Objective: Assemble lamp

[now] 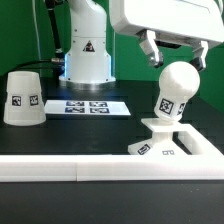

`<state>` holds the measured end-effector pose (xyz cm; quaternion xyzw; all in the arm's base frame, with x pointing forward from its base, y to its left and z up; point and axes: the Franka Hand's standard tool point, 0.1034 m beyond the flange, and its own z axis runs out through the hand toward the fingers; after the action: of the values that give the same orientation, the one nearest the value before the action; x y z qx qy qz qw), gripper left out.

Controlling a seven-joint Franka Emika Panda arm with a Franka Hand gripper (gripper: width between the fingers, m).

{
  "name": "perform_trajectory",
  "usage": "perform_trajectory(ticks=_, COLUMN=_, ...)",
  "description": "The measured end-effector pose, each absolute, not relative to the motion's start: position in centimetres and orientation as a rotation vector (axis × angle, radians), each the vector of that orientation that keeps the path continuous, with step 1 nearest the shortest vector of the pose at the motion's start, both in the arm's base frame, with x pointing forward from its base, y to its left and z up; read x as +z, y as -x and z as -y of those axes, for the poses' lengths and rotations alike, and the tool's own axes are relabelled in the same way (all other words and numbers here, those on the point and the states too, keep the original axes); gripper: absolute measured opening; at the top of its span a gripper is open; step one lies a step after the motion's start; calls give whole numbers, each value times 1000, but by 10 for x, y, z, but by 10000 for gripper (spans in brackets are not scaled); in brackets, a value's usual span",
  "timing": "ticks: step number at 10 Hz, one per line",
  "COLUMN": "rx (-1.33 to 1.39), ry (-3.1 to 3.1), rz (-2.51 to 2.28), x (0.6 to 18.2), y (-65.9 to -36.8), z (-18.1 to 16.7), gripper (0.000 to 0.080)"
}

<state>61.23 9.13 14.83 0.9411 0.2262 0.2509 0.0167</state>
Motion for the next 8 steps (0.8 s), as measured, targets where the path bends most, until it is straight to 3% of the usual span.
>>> perform_trajectory(ticks=3, rx=724, ry=-2949, rz=-705, x=143, y=-609, z=-93, gripper=699)
perform_trajectory(ticks=4, rx=579, ry=-3003, rz=-701, x=134, y=-603, z=-96, gripper=699)
perform_trajectory(ticks=8, rx=166, ry=-3074, rz=-712, x=131, y=-606, z=-99, gripper=699)
